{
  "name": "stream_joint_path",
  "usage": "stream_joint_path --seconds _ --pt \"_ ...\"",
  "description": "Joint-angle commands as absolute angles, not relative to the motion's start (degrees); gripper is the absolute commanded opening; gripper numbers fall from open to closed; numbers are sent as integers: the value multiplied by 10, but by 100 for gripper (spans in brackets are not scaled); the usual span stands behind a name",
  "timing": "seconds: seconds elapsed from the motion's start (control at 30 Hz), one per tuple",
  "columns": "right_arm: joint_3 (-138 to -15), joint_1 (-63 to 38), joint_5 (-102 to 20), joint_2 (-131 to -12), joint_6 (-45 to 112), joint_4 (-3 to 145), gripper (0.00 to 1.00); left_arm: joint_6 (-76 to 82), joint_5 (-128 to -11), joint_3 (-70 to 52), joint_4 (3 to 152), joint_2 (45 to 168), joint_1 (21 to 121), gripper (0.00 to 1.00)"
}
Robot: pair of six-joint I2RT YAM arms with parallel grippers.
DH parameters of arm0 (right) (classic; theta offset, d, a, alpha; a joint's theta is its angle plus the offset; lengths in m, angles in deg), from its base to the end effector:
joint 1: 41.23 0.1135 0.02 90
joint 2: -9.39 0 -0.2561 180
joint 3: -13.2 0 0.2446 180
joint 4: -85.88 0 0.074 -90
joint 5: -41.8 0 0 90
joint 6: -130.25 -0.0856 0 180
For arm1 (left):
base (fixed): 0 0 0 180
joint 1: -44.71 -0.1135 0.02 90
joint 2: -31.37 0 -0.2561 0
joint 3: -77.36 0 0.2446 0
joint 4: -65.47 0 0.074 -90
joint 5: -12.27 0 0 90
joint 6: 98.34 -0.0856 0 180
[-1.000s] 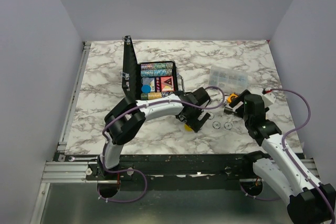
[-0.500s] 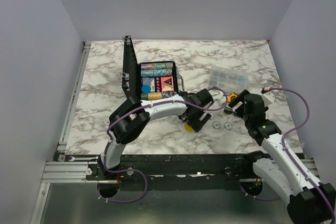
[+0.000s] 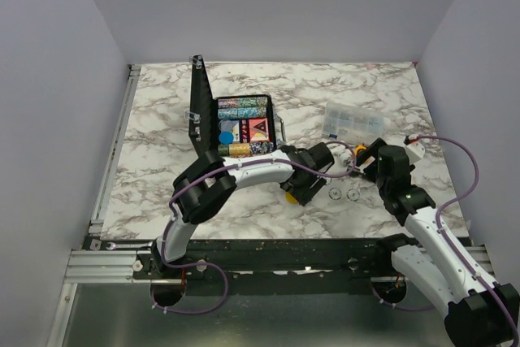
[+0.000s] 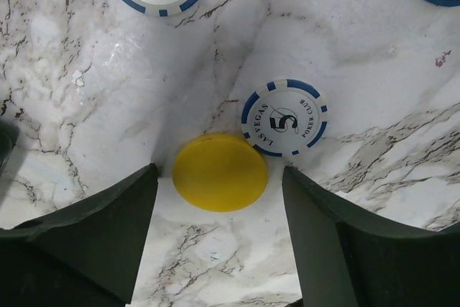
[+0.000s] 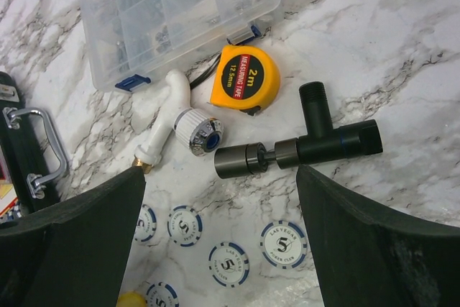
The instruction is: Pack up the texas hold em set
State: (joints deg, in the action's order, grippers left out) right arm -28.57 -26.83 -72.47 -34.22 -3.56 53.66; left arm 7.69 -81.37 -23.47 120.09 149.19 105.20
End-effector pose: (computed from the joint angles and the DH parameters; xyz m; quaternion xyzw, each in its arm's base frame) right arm 0.2073 0.0169 0.1971 0.3145 0.8101 0.0608 0.4909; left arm 0.2135 -0.3661 0.1172 0.3686 0.9152 -0.0743 0.1448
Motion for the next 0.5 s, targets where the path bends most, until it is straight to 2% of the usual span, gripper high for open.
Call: stream_joint_path --seconds 0.0,0.33,0.47 --pt "-277 -271 -718 -345 -27 548 88 70 -826 -249 1214 1516 1056 67" --pt "-276 -271 -714 -346 -25 551 88 67 -836 -260 1228 1520 1056 46" --pt "-277 -271 -713 -348 -24 551 88 64 -849 -263 1238 1504 1056 43"
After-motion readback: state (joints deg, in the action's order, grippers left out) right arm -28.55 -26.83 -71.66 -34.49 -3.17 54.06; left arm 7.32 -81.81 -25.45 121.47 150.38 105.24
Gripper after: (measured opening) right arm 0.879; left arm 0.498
